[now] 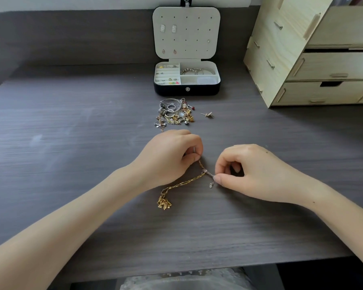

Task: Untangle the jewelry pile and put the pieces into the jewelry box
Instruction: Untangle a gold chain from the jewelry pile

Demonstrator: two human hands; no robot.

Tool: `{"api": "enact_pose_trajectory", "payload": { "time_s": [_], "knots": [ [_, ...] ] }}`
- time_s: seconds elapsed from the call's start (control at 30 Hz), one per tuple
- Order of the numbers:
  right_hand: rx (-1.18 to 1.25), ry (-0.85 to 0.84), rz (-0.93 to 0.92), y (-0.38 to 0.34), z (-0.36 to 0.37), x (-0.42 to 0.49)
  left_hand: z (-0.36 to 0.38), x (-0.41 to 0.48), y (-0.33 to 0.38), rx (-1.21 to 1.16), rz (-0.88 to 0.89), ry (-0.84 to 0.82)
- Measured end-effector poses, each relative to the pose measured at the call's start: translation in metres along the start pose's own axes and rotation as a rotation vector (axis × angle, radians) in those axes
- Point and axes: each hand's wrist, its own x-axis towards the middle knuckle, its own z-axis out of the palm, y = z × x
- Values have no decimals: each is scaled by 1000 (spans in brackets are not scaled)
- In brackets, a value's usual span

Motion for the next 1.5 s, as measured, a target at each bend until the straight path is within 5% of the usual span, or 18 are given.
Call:
{"api": "enact_pose_trajectory", "payload": {
  "time_s": [0.33, 0.8, 1.17, 1.5],
  "knots": [
    [331, 118, 96, 13, -9, -1, 9, -5, -9, -10, 81, 119],
    [-134, 320, 192, 25, -1, 3, 10, -8, -6, 40, 123, 241],
    [-86, -11, 4, 22, -11, 15, 20, -15, 8, -54, 144, 115],
    [191, -28, 54, 18, -24, 16, 16, -14, 3, 56, 95, 95]
  ]
}}
